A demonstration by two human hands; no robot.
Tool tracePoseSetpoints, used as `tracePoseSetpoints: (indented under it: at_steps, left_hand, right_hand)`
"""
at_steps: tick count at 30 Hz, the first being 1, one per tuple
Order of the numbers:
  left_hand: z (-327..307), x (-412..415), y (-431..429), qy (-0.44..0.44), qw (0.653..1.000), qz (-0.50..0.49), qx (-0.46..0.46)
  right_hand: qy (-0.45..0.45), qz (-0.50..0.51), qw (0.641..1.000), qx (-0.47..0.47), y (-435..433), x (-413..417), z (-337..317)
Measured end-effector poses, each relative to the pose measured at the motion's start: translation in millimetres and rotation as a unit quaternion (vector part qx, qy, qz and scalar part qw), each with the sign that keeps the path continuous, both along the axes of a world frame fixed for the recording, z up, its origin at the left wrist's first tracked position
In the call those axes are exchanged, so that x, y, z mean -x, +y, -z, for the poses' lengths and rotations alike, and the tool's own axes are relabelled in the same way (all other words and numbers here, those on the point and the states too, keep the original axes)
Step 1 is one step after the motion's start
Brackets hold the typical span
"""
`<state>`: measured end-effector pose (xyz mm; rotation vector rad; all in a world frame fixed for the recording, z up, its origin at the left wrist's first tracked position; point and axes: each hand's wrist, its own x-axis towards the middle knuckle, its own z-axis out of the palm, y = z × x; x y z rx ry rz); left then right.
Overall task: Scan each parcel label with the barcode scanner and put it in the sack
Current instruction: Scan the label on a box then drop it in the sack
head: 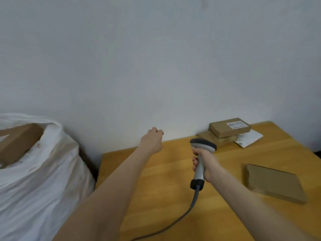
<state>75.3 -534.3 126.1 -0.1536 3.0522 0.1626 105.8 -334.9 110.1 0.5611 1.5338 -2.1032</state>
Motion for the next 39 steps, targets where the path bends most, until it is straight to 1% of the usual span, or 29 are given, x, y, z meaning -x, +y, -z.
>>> tracePoseSetpoints:
  at_steps: [5, 11, 14, 16, 19, 22, 26, 33, 36, 37, 39]
  left_hand:
    - [26, 43, 120, -0.024, 0.997, 0.069, -0.017]
    - [61, 92, 206, -0.064, 0.989, 0.134, -0.019]
    - [88, 113, 248, -0.099, 0.981, 0.158, -0.061]
    - [106, 117, 277, -0.131, 0.974, 0.149, -0.111]
    - [129, 119, 313, -0.176, 0.963, 0.137, -0.150]
    - [149, 122, 340, -0.208, 0.957, 0.106, -0.173]
    - [166, 123, 371, -0.232, 0.951, 0.027, -0.201]
    - [199, 109, 414, -0.250, 0.931, -0.089, -0.249]
    - [212, 108, 420, -0.252, 0.908, -0.134, -0.307]
    - [216, 107, 420, -0.251, 0.895, -0.157, -0.335]
    - [218, 103, 417, -0.244, 0.856, -0.220, -0.399]
  right_hand:
    - [-0.025, 0.070, 0.997, -0.034, 106, 30, 16]
    - [-0.059, 0.155, 0.985, -0.052, 183, 59, 41]
    - [-0.081, 0.193, 0.976, -0.060, 220, 66, 57]
    - [-0.097, 0.217, 0.968, -0.079, 247, 66, 69]
    - [-0.115, 0.229, 0.962, -0.096, 288, 69, 87]
    - [-0.127, 0.222, 0.960, -0.110, 322, 78, 106]
    - [-0.137, 0.199, 0.965, -0.105, 361, 92, 126]
    - [-0.155, 0.233, 0.956, -0.086, 406, 110, 158]
    - [-0.165, 0.228, 0.957, -0.065, 411, 115, 171]
    - [-0.168, 0.223, 0.959, -0.055, 412, 115, 175]
    - [-0.170, 0.226, 0.958, -0.046, 414, 114, 179]
